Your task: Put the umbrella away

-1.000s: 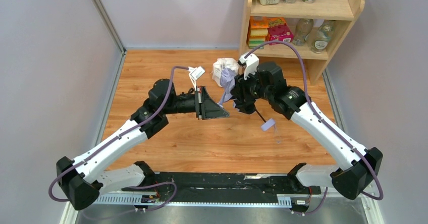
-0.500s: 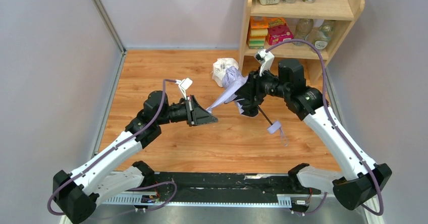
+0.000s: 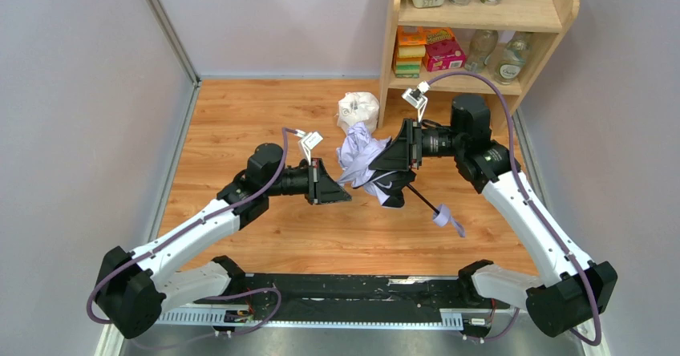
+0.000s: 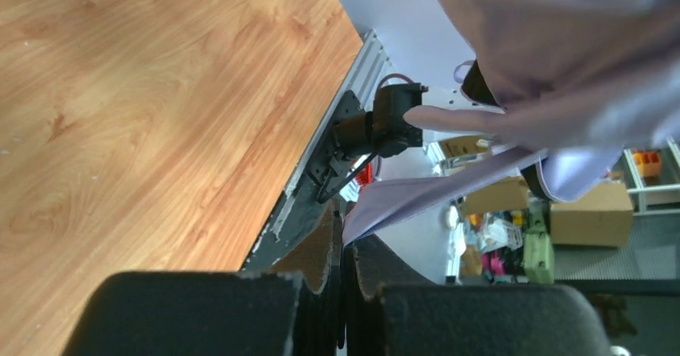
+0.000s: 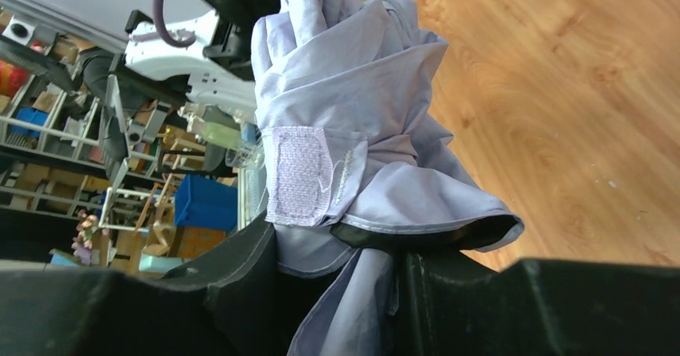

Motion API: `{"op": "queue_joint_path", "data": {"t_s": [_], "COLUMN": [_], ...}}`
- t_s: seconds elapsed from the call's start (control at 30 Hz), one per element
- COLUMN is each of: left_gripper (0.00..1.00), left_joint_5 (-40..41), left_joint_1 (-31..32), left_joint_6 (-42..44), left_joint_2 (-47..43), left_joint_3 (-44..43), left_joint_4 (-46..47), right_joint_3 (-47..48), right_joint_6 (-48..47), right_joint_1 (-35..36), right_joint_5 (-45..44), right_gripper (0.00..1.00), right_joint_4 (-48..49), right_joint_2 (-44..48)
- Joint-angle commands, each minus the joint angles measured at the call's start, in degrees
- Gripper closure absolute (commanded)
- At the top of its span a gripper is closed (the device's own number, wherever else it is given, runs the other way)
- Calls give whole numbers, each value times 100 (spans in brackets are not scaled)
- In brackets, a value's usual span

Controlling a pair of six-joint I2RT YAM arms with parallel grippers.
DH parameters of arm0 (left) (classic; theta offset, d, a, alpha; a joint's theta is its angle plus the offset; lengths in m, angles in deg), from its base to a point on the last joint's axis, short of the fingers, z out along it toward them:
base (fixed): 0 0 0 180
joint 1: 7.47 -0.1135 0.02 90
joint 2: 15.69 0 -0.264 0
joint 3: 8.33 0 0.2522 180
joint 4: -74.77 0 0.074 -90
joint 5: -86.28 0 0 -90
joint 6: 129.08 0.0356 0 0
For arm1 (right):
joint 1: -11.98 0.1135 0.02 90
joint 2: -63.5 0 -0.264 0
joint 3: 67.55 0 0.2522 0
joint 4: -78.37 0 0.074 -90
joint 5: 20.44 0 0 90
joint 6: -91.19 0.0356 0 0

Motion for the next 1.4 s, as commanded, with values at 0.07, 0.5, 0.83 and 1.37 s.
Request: {"op": "queue_joint_path", "data": {"t_s": [0.07, 0.5, 0.83, 1.37], "left_gripper": [100, 46, 51, 31], "left_joint_5": [-78, 204, 589, 1373], "left_joint_1": [-51, -69, -69, -746], "left_joint_6": [1578, 796, 244, -5925], "left_joint_2": [195, -1035, -1985, -1221], "left_joint_3": [-580, -368, -588, 791], "left_joint_4": [-1355, -1758, -3015, 130], "right_joint_3": [388, 1300, 2302, 2593], "right_joint_6": [-760, -2693, -3634, -3802], "right_joint_1": [-60, 344, 415, 599], "right_joint_5": [577, -1251, -1885, -2597], "right_gripper": [100, 100, 100, 100], "right_joint_4": [-906, -2365, -3032, -3332], "right_joint_2": [508, -106, -721, -721]}}
